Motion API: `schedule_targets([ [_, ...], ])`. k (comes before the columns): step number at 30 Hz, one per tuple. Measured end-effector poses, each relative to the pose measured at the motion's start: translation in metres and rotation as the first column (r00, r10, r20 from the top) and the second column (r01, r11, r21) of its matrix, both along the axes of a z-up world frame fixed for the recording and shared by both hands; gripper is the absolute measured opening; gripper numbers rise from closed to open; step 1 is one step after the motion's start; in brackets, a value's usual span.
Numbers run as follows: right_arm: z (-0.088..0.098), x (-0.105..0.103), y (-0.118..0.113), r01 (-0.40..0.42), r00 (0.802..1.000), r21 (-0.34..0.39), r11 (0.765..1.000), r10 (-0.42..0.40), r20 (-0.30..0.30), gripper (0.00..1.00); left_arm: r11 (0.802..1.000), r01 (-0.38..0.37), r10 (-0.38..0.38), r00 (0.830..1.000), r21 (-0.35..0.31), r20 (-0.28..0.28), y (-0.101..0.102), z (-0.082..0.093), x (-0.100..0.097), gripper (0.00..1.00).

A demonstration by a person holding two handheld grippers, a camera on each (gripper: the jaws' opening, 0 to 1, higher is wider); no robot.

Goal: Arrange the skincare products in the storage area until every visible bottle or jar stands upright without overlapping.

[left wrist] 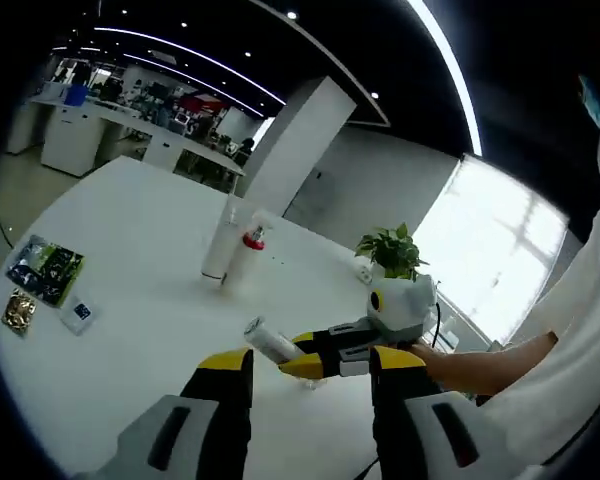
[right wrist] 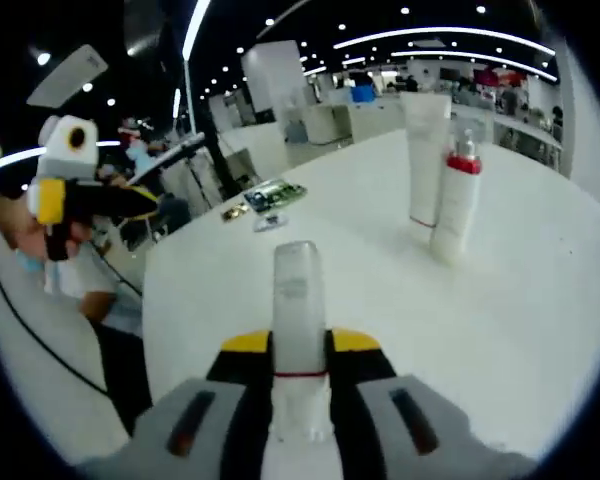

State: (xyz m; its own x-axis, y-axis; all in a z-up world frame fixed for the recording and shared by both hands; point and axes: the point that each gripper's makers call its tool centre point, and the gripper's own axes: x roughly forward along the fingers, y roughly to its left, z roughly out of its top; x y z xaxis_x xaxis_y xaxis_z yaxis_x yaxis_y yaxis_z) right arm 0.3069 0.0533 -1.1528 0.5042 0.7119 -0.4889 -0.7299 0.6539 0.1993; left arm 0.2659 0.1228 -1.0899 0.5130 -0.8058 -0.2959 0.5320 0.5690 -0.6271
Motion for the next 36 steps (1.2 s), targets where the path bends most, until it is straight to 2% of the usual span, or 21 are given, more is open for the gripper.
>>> schedule_targets([
  [2, 0.022, -0.006, 0.006, -0.031, 0.998, 0.042, 0.999, 0.029, 0.057, 0.18, 1.0, 0.0, -0.001, 1.0, -0.014, -0.019, -0.002, -0.001, 0.002, 0.51],
  [4, 0.033, -0.012, 0.011, -0.058, 0.996, 0.055, 0.997, 0.054, 0.075, 0.18, 0.999, 0.002, -0.004, 0.999, -0.033, -0.036, -0.004, 0.0, 0.003, 0.51],
  [5, 0.041, -0.016, 0.014, -0.079, 0.992, 0.059, 0.995, 0.072, 0.108, 0.18, 0.999, 0.005, -0.007, 0.999, -0.049, -0.046, -0.007, 0.002, 0.004, 0.51],
  [9, 0.05, -0.024, 0.019, -0.107, 0.987, 0.042, 0.993, 0.101, 0.127, 0.18, 0.996, 0.005, -0.01, 0.998, -0.085, -0.062, -0.013, 0.007, 0.009, 0.51],
  [11, 0.06, -0.03, 0.025, -0.145, 0.977, 0.048, 0.988, 0.135, 0.166, 0.18, 0.994, 0.007, -0.015, 0.997, -0.106, -0.079, -0.018, 0.01, 0.013, 0.51],
  [13, 0.064, -0.032, 0.027, -0.156, 0.972, 0.04, 0.987, 0.146, 0.184, 0.18, 0.993, 0.011, -0.021, 0.996, -0.114, -0.081, -0.021, 0.012, 0.014, 0.51],
  [17, 0.069, -0.04, 0.035, -0.229, 0.943, -0.021, 0.973, 0.227, 0.244, 0.18, 0.988, 0.017, -0.033, 0.994, -0.154, -0.102, -0.028, 0.017, 0.012, 0.47],
  [18, 0.069, -0.041, 0.035, -0.24, 0.938, -0.035, 0.97, 0.241, 0.25, 0.18, 0.987, 0.019, -0.036, 0.994, -0.161, -0.104, -0.028, 0.018, 0.011, 0.44],
  [20, 0.07, -0.043, 0.037, -0.256, 0.925, -0.063, 0.965, 0.264, 0.273, 0.18, 0.984, 0.033, -0.052, 0.993, -0.173, -0.105, -0.03, 0.019, 0.009, 0.26],
  [21, 0.072, -0.045, 0.039, -0.273, 0.915, -0.078, 0.959, 0.284, 0.289, 0.18, 0.983, 0.056, -0.075, 0.992, -0.174, -0.1, -0.031, 0.02, 0.006, 0.24],
  [22, 0.07, -0.046, 0.039, -0.269, 0.918, -0.085, 0.959, 0.282, 0.278, 0.19, 0.979, 0.059, -0.082, 0.991, -0.193, -0.111, -0.033, 0.023, 0.004, 0.24],
  [23, 0.072, -0.045, 0.037, -0.275, 0.908, -0.105, 0.956, 0.294, 0.299, 0.19, 0.98, 0.05, -0.072, 0.992, -0.193, -0.107, -0.033, 0.023, 0.007, 0.23],
  [26, 0.075, -0.043, 0.037, -0.286, 0.903, -0.095, 0.953, 0.302, 0.307, 0.19, 0.975, 0.052, -0.076, 0.992, -0.216, -0.105, -0.034, 0.028, 0.006, 0.22],
  [29, 0.076, -0.041, 0.038, -0.299, 0.879, -0.134, 0.945, 0.327, 0.348, 0.19, 0.979, 0.069, -0.08, 0.995, -0.192, -0.053, -0.034, 0.031, 0.007, 0.2],
  [31, 0.077, -0.039, 0.04, -0.295, 0.883, -0.132, 0.946, 0.323, 0.342, 0.2, 0.98, 0.065, -0.076, 0.996, -0.19, -0.05, -0.033, 0.031, 0.009, 0.2],
  [34, 0.081, -0.034, 0.04, -0.277, 0.889, -0.121, 0.953, 0.302, 0.345, 0.21, 0.974, 0.044, -0.055, 0.998, -0.222, -0.044, -0.032, 0.035, 0.016, 0.2],
  [36, 0.083, -0.031, 0.039, -0.263, 0.901, -0.095, 0.96, 0.279, 0.331, 0.28, 0.977, 0.036, -0.043, 0.999, -0.21, -0.026, -0.031, 0.037, 0.02, 0.19],
])
